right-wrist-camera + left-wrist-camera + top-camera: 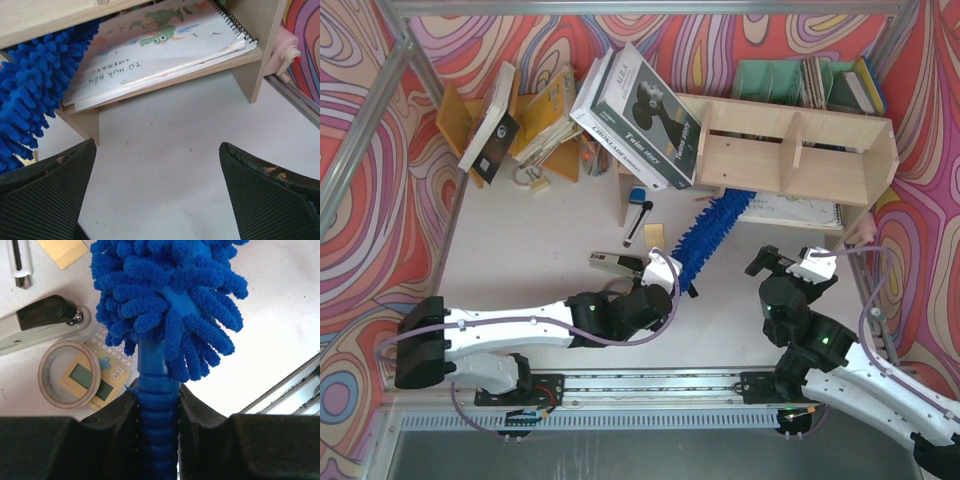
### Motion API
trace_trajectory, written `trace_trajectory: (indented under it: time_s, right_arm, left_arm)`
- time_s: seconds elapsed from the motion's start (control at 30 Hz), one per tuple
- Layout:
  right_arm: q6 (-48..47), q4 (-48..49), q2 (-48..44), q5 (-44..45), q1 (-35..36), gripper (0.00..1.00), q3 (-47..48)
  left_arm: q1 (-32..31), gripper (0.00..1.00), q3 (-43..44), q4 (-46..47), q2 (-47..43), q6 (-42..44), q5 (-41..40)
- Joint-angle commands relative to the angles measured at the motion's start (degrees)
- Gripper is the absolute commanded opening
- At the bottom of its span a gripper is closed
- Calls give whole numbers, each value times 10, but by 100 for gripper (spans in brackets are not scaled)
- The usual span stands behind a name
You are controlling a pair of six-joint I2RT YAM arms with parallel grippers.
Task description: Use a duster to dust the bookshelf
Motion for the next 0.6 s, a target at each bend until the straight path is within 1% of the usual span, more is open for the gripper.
trace_trajectory:
  time_s: [0.0, 0.1, 0.33, 0.47, 0.57]
  right_arm:
    - [-1, 27, -6, -6, 0, 99, -18]
    - [-23, 50, -7, -16, 0, 99, -23]
    - [-27, 57, -20, -19, -1, 99, -29]
    - [-26, 54, -23, -17, 0, 99, -29]
    - [-24, 50, -25, -16, -1, 99, -29]
  left_arm:
    - [10, 0, 36, 41, 35, -11, -14]
    - [10, 0, 63, 53, 63, 12, 13]
    - [10, 0, 121, 76, 110, 59, 67]
    - [9, 0, 152, 71, 139, 71, 101]
    - [10, 0, 167, 46, 150, 74, 110]
